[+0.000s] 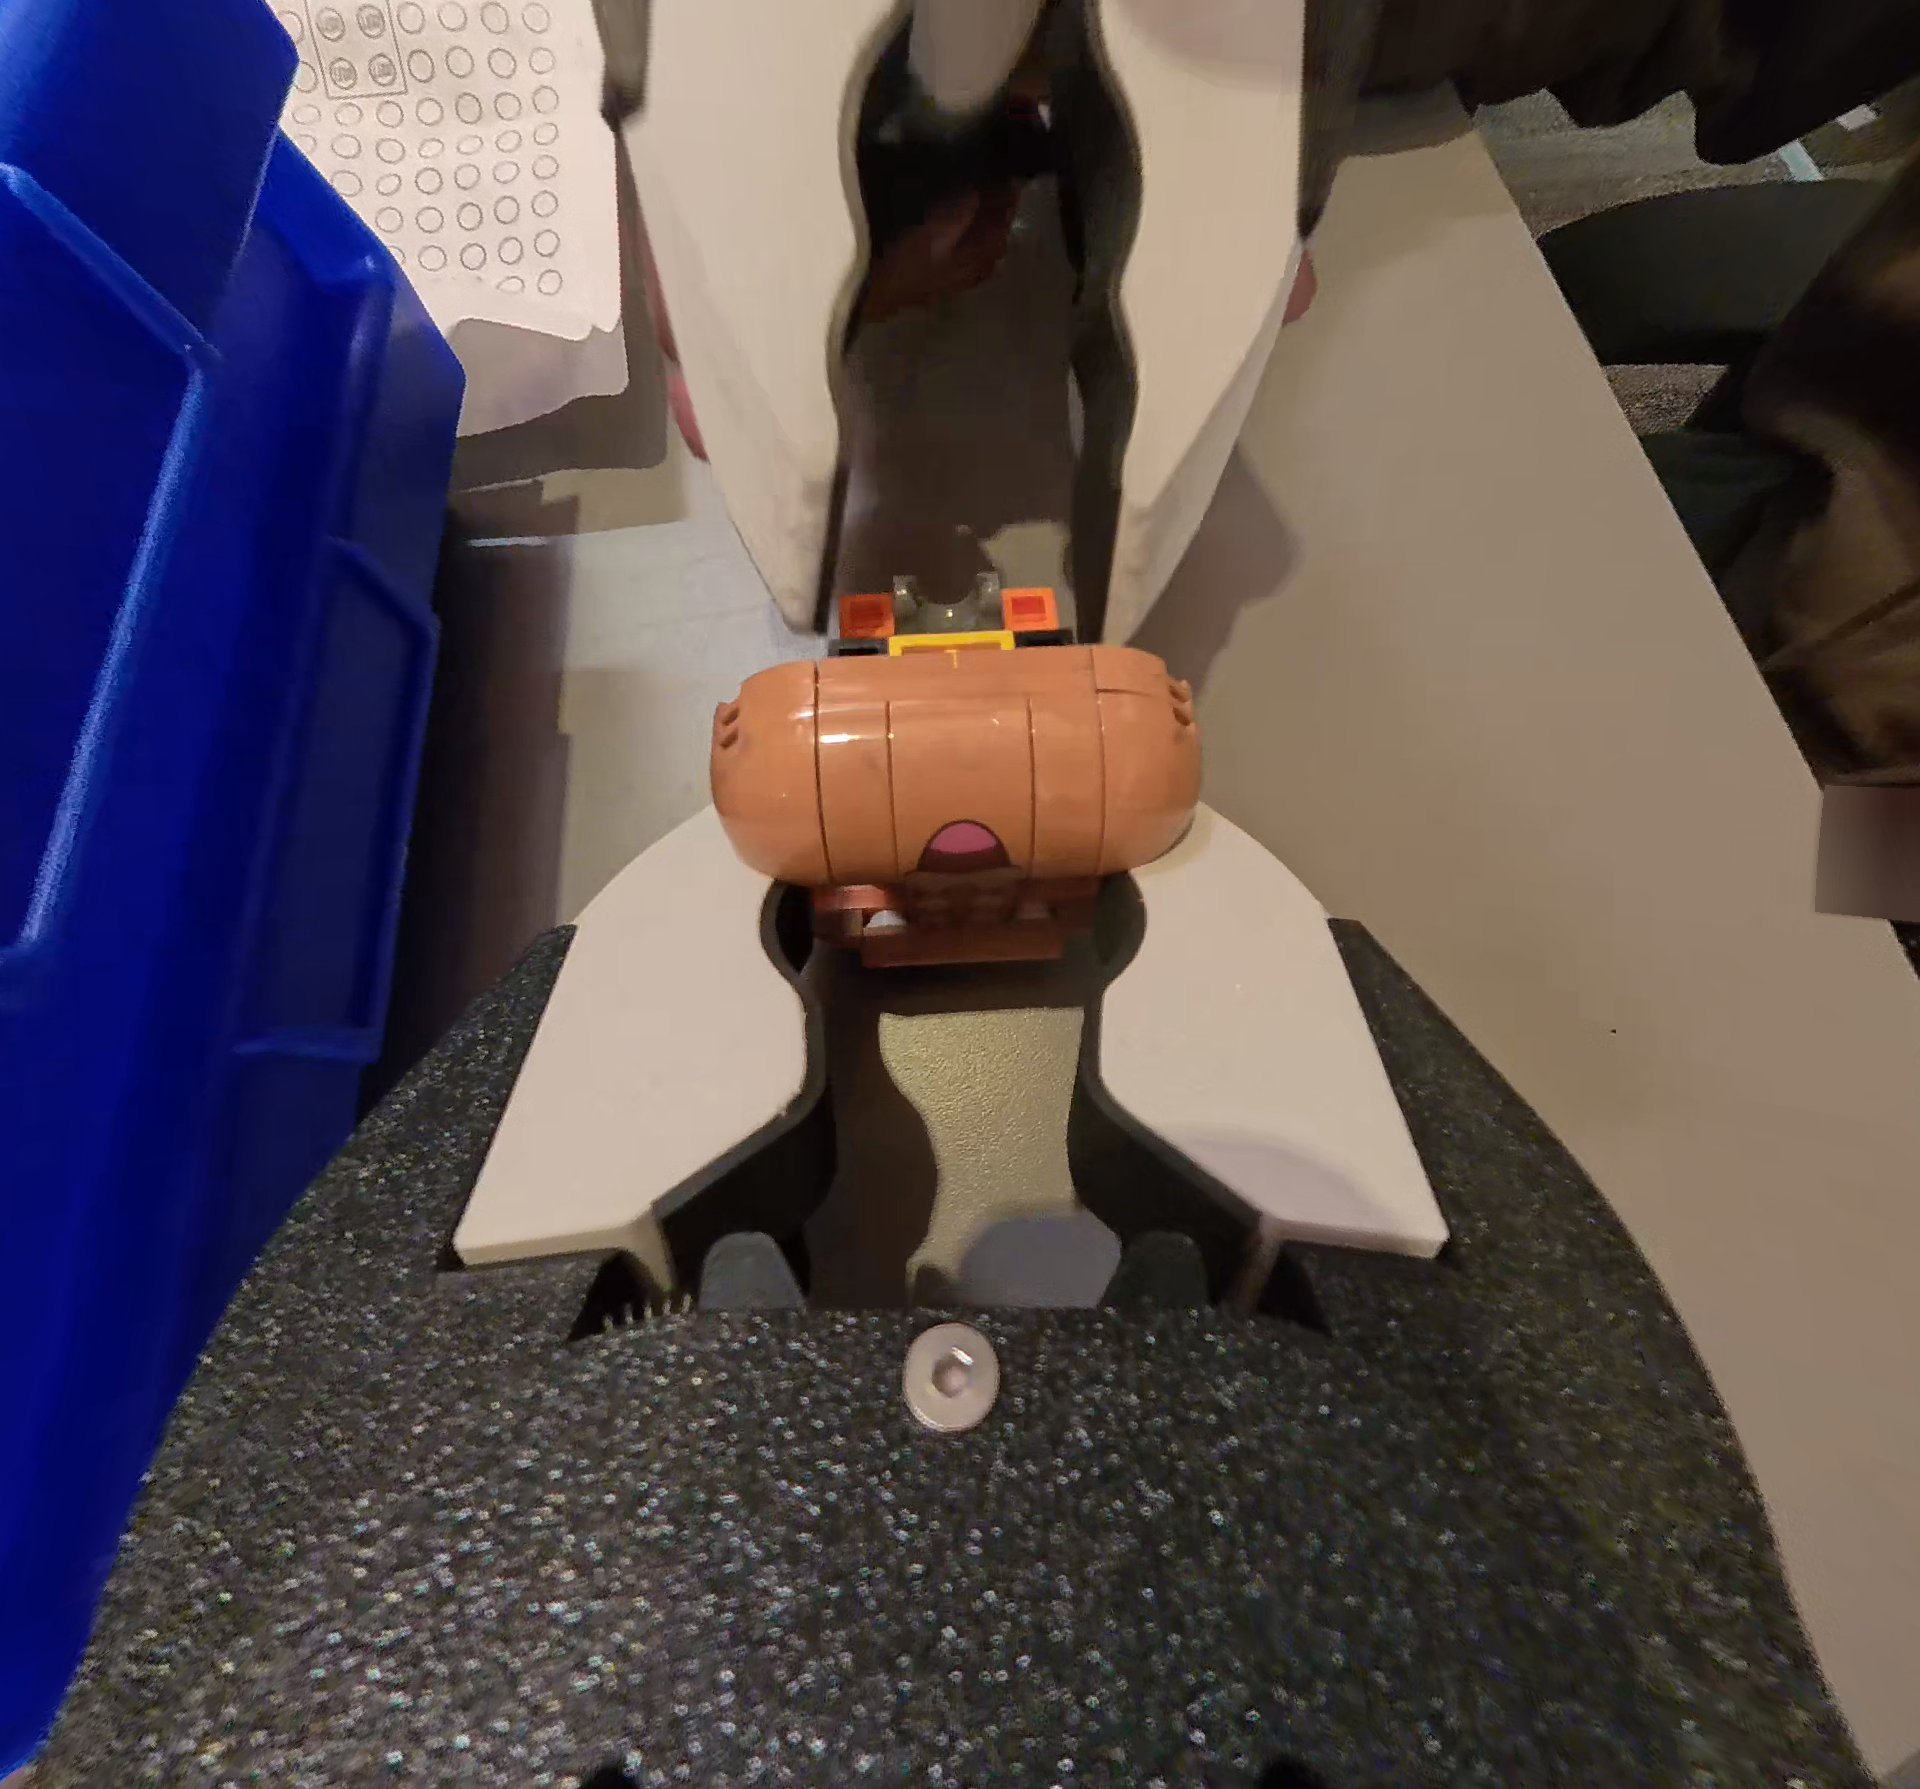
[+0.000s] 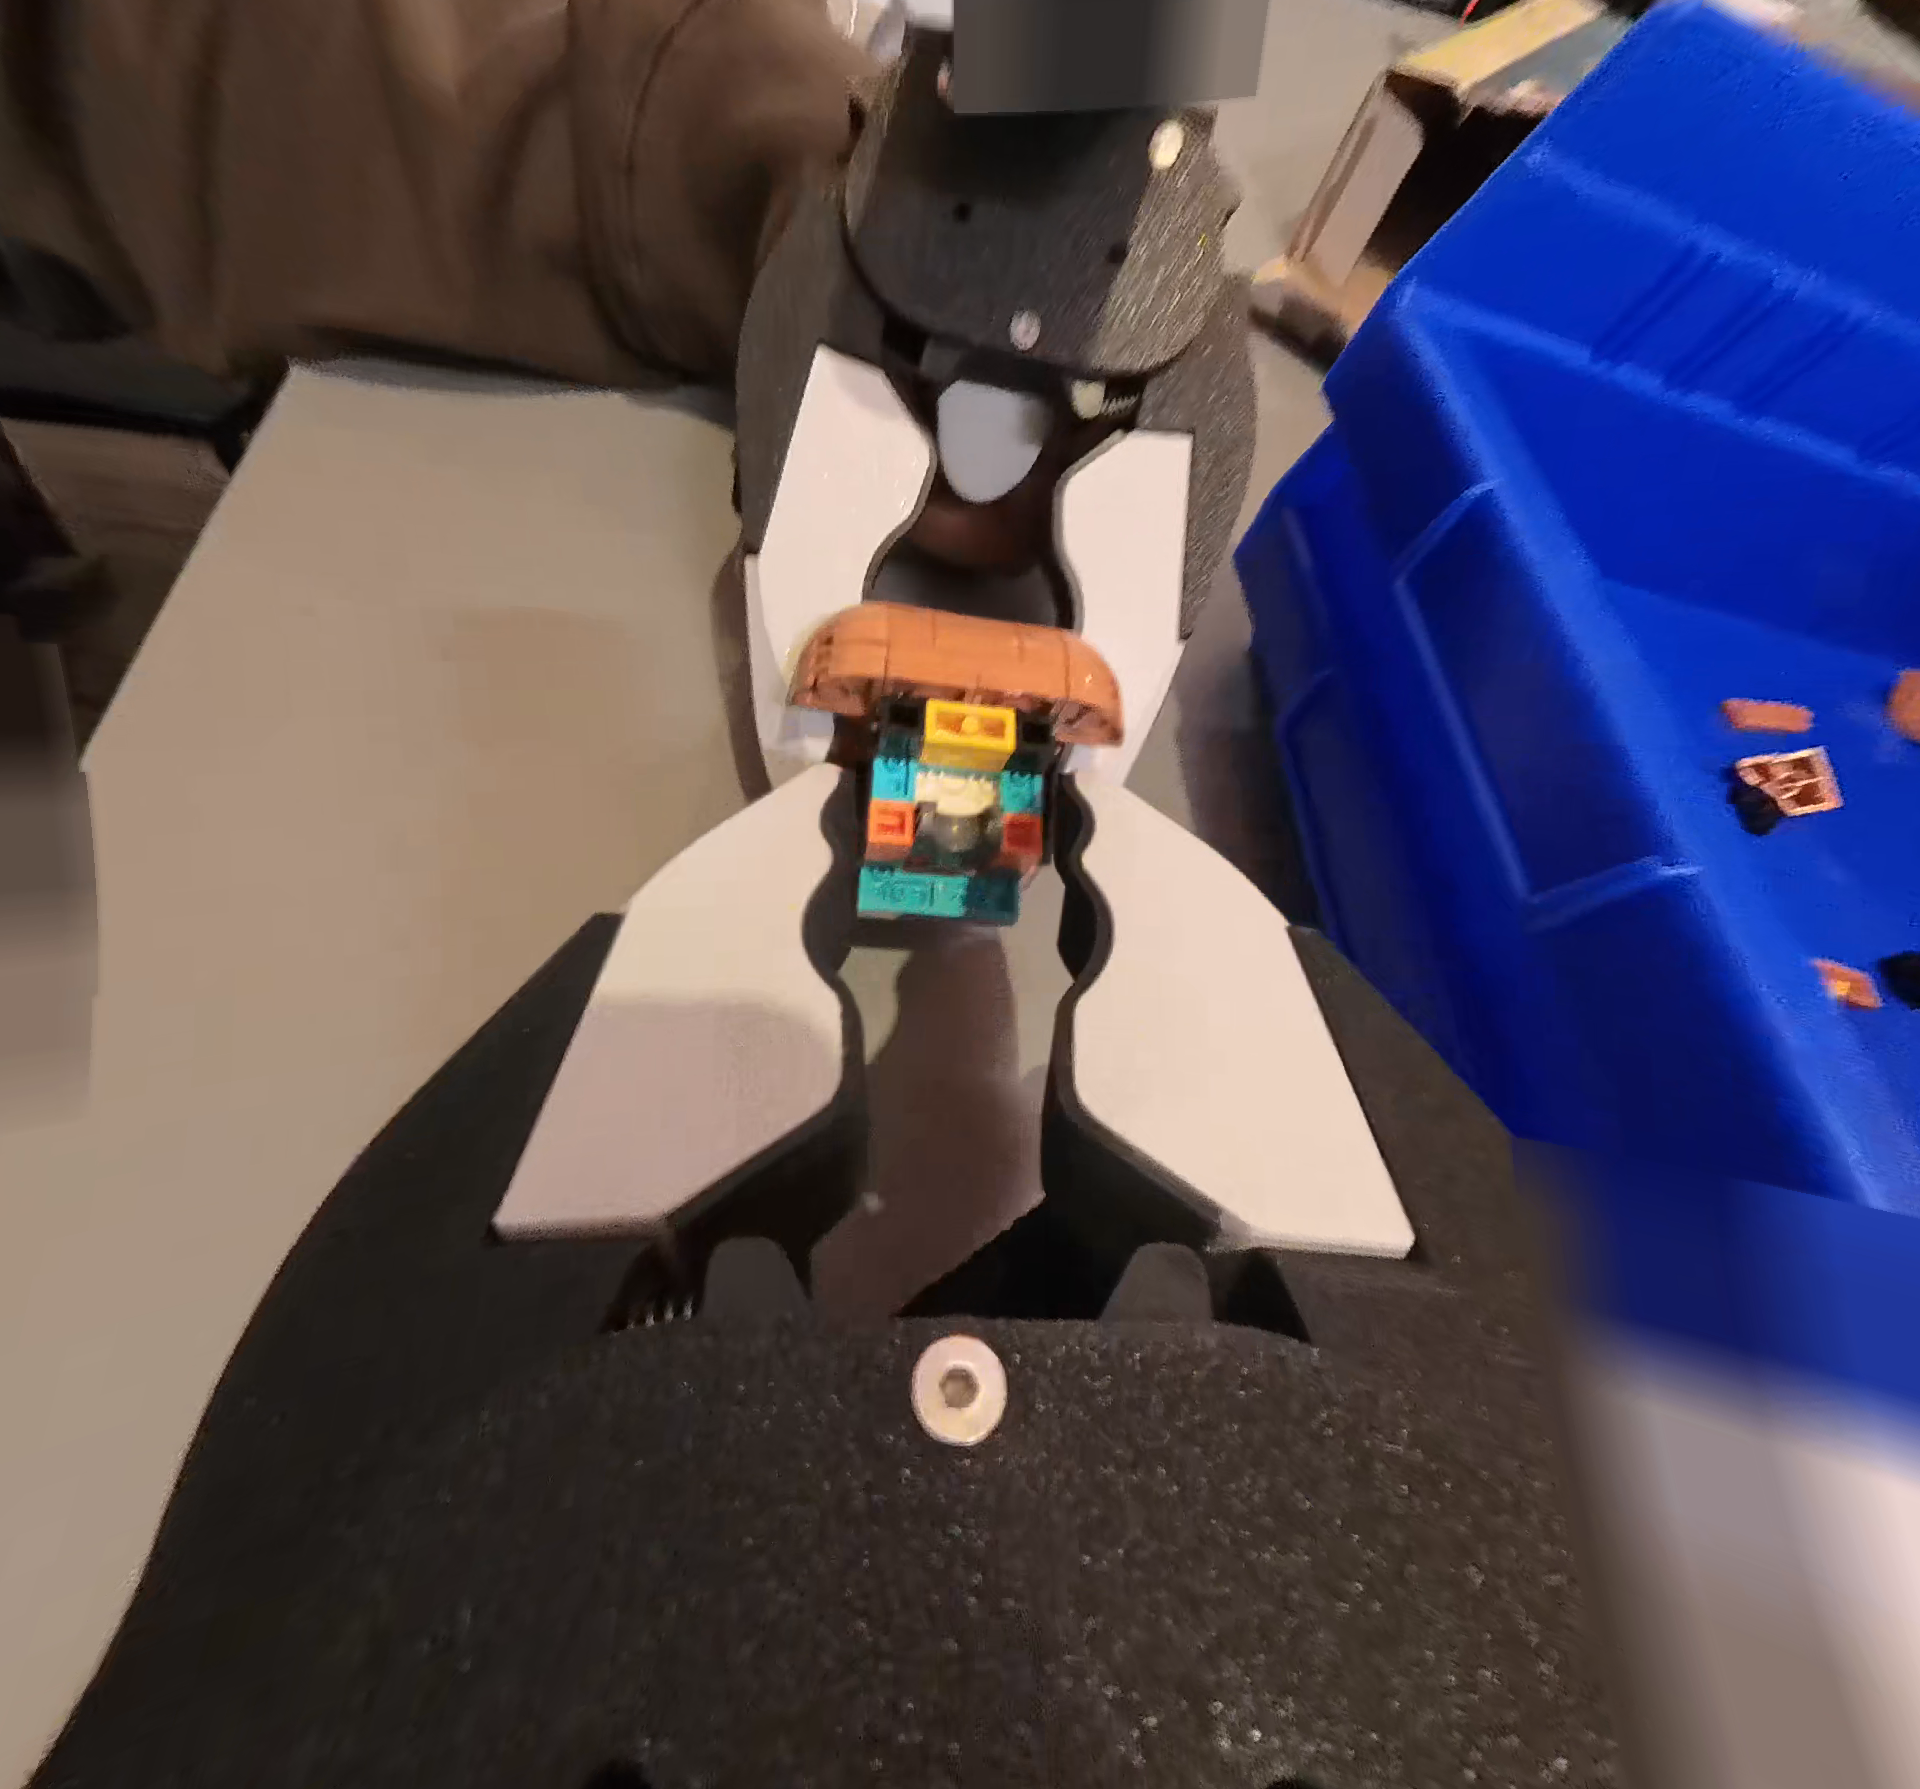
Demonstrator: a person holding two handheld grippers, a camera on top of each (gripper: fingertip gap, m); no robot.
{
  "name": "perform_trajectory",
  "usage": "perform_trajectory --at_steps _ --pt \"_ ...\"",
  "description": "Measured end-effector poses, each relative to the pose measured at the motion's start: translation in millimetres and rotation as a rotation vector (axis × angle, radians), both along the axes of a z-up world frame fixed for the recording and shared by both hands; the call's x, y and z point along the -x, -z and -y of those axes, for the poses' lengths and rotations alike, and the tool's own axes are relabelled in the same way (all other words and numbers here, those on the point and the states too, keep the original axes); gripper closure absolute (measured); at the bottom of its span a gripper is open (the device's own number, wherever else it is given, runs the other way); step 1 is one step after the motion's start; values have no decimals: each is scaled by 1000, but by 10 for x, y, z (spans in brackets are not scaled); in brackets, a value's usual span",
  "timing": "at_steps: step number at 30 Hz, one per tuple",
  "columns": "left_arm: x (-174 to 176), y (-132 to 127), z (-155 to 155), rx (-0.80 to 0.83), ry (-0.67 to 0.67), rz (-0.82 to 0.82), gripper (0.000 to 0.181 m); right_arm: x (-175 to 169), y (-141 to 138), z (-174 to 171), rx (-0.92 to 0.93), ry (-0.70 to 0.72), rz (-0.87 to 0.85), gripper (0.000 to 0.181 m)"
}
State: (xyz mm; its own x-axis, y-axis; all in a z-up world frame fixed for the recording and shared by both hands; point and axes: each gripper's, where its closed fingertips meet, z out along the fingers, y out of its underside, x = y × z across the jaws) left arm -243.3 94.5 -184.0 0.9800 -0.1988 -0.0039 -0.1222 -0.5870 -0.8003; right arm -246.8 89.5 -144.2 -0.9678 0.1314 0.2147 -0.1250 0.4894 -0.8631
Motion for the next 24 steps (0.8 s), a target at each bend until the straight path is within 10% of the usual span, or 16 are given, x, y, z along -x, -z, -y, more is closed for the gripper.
perform_trajectory --at_steps 24 --pt "125 -237 -1 -96 -71 -128 95 124 192 -49 -120 77 -49 144"
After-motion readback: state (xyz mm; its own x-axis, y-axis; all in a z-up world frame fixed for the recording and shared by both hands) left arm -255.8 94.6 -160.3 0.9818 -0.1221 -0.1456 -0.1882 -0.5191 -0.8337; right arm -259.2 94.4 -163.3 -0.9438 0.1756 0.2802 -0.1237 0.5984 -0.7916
